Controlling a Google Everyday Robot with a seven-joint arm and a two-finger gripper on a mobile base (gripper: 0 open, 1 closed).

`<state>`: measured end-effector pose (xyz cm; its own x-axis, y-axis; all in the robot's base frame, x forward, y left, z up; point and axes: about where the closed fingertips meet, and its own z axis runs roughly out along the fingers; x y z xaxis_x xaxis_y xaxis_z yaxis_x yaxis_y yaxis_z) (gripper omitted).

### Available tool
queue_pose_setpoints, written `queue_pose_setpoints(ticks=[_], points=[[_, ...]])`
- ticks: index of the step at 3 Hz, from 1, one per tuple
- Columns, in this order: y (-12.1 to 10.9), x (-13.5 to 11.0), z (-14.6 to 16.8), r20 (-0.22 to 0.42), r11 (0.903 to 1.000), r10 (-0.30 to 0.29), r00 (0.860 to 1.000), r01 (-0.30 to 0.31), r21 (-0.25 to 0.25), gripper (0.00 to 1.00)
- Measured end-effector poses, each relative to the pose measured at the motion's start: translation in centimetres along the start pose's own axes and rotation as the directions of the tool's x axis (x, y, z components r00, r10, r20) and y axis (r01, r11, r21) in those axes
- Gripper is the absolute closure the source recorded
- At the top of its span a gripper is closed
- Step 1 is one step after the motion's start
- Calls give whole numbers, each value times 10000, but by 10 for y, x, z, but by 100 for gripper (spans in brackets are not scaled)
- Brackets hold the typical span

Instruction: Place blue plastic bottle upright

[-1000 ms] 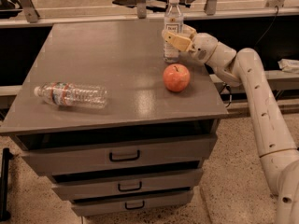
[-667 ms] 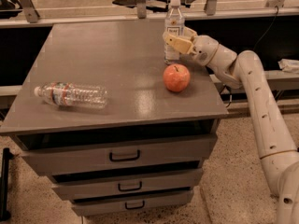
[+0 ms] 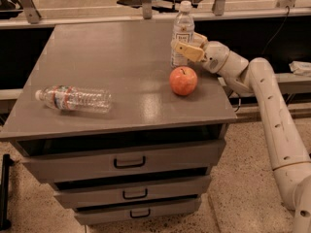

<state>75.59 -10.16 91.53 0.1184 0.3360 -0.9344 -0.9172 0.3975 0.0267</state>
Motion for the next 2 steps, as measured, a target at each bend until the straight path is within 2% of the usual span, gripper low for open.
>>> queue_pose_setpoints(ticks=[1,2], points=[[1,-3,-3,-39,10000,-29,10000,29,10,0],[1,-7,-5,-165,9999,-94,9998,95,44,0]])
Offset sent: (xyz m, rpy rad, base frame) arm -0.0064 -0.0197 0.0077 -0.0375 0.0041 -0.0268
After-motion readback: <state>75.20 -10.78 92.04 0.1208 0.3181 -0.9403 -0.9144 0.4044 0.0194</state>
